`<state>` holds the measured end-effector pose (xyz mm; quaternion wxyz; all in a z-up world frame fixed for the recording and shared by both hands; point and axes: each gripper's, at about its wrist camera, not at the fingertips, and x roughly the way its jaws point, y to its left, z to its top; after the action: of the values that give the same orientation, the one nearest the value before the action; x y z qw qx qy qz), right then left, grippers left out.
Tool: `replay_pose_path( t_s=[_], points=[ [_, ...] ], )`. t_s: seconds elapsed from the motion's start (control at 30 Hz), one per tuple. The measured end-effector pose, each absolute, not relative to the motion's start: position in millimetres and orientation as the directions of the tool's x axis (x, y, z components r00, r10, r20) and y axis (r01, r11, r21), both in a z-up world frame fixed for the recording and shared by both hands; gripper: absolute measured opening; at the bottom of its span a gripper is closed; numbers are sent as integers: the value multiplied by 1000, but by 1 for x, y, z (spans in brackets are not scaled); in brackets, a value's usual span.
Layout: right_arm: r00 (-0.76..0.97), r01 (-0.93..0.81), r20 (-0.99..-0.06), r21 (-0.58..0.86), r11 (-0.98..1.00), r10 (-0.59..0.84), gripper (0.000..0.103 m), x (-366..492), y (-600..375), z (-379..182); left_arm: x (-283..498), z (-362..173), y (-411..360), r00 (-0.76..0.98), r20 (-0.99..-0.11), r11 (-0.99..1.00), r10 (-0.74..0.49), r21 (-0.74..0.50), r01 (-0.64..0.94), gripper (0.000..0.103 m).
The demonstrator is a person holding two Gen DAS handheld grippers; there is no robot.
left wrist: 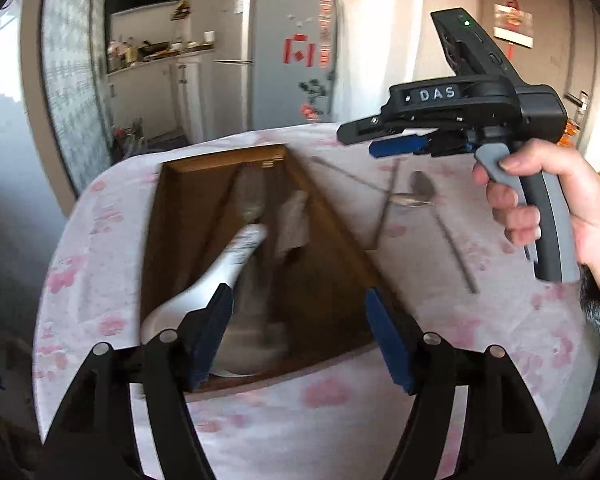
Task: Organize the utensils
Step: 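Place the chopstick in the wooden tray and open the left gripper, then grasp the metal spoon with textured handle using the left gripper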
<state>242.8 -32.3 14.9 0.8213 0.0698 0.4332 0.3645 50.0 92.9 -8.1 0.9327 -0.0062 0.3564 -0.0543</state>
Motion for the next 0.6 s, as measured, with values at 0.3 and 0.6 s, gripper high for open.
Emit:
replay_pose_path(
  t_s=[0.3, 0.6],
  points=[
    [412, -438, -685, 429, 790, 601, 60, 263, -138, -9, 75, -19, -14, 674, -688, 944, -271, -53, 325, 74],
    [385, -460, -702, 417, 784, 599, 59, 277, -147, -41, 109, -43, -45, 596, -733, 928, -328, -132, 348, 74]
  ],
)
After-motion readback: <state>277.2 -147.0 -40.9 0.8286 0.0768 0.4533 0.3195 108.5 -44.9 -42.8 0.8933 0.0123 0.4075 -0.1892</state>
